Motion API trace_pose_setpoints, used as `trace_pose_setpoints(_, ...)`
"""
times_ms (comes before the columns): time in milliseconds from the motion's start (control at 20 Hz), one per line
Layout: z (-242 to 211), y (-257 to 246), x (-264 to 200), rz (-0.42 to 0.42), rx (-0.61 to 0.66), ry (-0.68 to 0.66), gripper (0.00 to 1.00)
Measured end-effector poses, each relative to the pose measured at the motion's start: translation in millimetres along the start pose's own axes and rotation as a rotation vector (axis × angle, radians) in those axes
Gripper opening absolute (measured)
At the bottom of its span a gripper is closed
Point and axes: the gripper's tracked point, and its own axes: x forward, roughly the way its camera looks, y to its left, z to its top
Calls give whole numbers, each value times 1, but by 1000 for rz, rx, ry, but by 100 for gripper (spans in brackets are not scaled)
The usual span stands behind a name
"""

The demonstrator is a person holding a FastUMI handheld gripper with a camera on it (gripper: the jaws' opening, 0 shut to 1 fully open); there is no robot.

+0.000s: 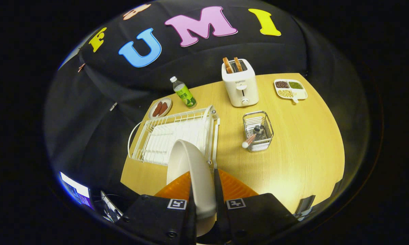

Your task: Take the plate from the dish rack, then take the spoon from the basket and place it into the plate.

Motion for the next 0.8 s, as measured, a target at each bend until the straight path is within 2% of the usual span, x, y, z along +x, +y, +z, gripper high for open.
trace_pose_setpoints(200, -31, -27, 3, 49, -38, 79, 27)
trace_pose_setpoints(350, -56, -40, 10, 115, -20, 158, 27)
trace_pose_setpoints(750, -88, -100, 70, 133, -47, 240, 28)
trace_pose_setpoints(800, -89, -102, 74, 161, -21, 249, 29)
